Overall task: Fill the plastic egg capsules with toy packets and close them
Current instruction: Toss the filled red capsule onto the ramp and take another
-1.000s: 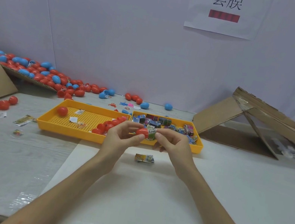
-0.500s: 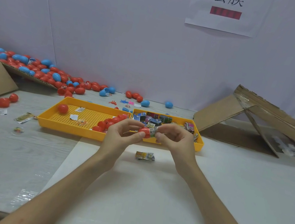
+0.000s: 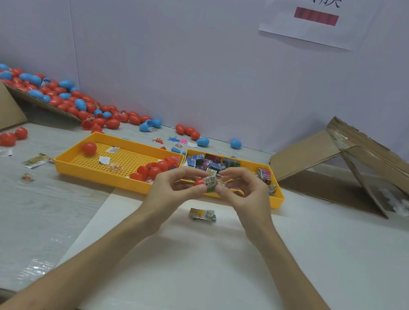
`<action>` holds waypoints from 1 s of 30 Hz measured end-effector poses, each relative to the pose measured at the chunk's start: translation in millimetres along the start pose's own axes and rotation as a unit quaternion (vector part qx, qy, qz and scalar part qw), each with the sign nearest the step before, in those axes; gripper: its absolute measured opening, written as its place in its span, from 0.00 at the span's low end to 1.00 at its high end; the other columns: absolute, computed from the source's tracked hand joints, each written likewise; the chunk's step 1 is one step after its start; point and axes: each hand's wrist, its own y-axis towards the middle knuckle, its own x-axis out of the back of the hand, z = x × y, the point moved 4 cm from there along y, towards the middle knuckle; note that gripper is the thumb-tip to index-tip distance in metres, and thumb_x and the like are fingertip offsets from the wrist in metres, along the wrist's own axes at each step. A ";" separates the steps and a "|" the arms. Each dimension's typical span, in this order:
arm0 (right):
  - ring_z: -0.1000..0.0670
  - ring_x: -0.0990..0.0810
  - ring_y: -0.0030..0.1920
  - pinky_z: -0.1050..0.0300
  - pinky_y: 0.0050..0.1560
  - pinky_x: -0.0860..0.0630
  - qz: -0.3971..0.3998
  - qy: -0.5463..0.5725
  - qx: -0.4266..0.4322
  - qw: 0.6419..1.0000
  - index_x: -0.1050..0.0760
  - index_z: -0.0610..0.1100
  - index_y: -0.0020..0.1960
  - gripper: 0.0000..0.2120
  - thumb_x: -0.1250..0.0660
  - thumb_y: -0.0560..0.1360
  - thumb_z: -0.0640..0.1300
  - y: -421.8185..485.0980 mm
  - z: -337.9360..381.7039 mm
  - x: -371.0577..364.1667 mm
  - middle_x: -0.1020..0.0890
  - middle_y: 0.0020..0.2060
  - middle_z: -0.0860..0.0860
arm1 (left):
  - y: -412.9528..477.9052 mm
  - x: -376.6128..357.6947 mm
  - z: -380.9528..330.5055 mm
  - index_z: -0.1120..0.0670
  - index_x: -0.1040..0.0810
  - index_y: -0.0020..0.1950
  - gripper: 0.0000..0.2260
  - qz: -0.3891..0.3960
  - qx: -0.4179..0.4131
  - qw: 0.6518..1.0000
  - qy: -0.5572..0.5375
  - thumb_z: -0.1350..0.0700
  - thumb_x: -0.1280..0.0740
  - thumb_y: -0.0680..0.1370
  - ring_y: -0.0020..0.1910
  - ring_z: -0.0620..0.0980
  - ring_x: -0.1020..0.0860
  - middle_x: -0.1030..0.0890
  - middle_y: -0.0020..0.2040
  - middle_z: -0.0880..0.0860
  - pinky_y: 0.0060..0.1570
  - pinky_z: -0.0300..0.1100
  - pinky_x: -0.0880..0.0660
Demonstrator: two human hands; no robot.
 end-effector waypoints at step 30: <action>0.52 0.17 0.44 0.49 0.45 0.19 0.018 -0.111 0.058 0.992 0.16 0.45 0.45 0.04 0.26 0.74 0.37 -2.8 2.0 -5.0 0.17 0.42 0.56 | -1.5 -0.6 -4.3 0.45 0.17 0.49 0.14 -0.003 -0.075 0.988 0.138 0.62 0.21 0.72 0.50 0.44 0.17 0.17 0.48 0.43 0.47 0.38 0.19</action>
